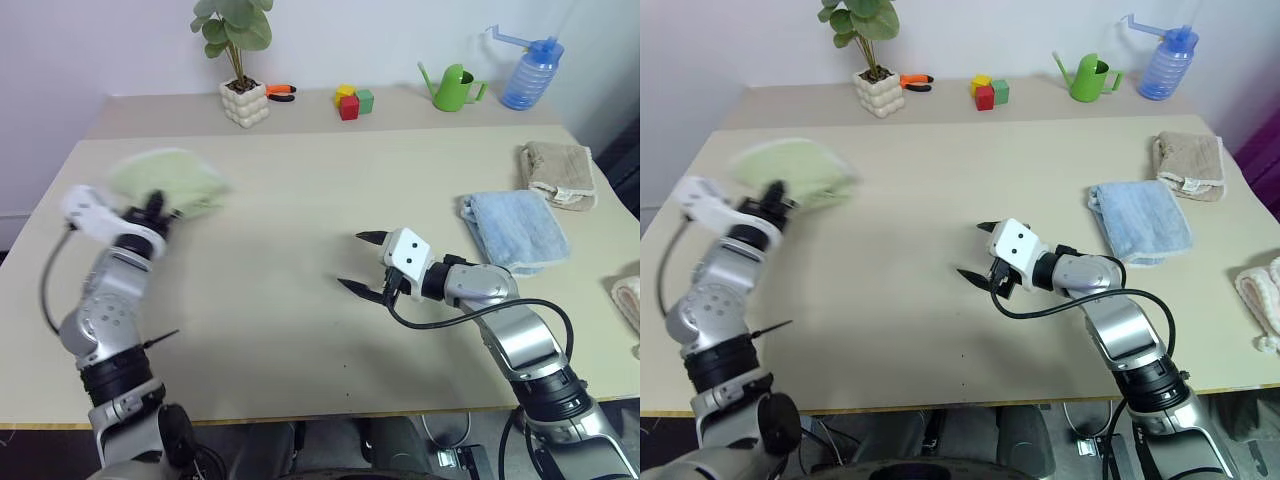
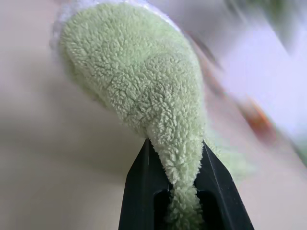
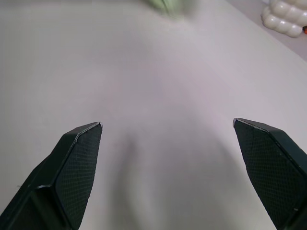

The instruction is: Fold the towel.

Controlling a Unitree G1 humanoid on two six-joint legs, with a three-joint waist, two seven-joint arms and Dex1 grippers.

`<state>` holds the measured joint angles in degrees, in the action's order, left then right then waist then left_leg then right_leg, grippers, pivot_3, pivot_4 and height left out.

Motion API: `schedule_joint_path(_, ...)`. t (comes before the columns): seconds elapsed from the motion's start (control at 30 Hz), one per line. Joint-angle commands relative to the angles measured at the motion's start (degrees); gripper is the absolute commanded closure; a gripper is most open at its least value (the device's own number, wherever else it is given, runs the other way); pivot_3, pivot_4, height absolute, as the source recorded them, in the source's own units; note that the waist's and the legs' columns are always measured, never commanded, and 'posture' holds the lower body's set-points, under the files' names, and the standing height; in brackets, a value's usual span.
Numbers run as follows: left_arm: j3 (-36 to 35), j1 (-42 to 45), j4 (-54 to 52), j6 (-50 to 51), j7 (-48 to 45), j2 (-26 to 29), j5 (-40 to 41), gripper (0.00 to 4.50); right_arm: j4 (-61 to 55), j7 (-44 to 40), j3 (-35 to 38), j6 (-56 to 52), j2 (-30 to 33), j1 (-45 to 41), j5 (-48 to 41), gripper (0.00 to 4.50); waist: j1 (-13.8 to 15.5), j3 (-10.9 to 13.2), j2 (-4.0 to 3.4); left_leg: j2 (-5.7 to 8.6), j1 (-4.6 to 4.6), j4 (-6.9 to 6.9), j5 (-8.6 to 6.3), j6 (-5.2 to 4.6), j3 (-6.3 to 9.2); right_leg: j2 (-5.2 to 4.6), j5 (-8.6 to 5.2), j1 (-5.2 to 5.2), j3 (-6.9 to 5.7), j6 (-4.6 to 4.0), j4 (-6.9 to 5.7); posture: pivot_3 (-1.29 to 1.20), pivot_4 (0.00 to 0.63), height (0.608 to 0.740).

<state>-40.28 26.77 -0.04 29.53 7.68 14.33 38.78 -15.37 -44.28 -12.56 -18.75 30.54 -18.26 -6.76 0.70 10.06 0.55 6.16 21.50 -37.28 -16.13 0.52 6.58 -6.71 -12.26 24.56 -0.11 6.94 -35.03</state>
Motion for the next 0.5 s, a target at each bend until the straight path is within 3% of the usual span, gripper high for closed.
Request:
schedule_joint_path(0.03, -2.77, -1.32, 3.31, -4.50, 6.35, 0.73, -3.94, 4.46, -0.50, 0.24, -0.39, 1.71, -0.79, -1.00, 0.66, 0.00, 0.07, 0.00, 0.01, 0.01, 0.00, 0.00, 0.00, 0.00, 0.00, 0.00, 0.00, 0.00, 0.00, 0.00, 0.01, 0.00, 0.150, 0.732)
schedule_joint_path(0.2, -1.41, -6.28, 0.51, 0.38, 7.68, -2.00, -1.30, 4.46, 0.35, -0.30, -0.24, 2.53, -0.72, -1.22, 0.83, 0.00, 0.31, -0.09, 0.28, 0.02, 0.04, -0.10, -0.01, -0.02, 0.05, 0.00, 0.01, -0.05, -0.02, 0.01, -0.03, 0.00, 0.150, 0.732)
schedule_joint_path(0.3, -3.41, -9.27, -3.55, 1.20, 10.14, -4.83, 1.75, 3.47, 1.30, -1.00, -0.57, 3.33, -0.48, -1.41, 1.05, 0.00, 0.10, -0.11, 0.33, 0.02, 0.02, -0.11, -0.01, -0.03, 0.06, 0.00, 0.01, -0.07, -0.02, 0.01, -0.07, 0.00, 0.150, 0.732)
schedule_joint_path(0.5, -6.45, -12.65, -8.28, -2.50, 12.68, -4.52, 2.52, 0.55, 4.10, -2.40, -0.77, 4.79, -0.54, -3.15, 1.31, 0.00, -0.10, -0.11, 0.33, -0.02, -0.02, -0.07, -0.01, -0.01, 0.05, 0.03, 0.01, -0.04, -0.02, 0.01, -0.08, 0.00, 0.150, 0.732)
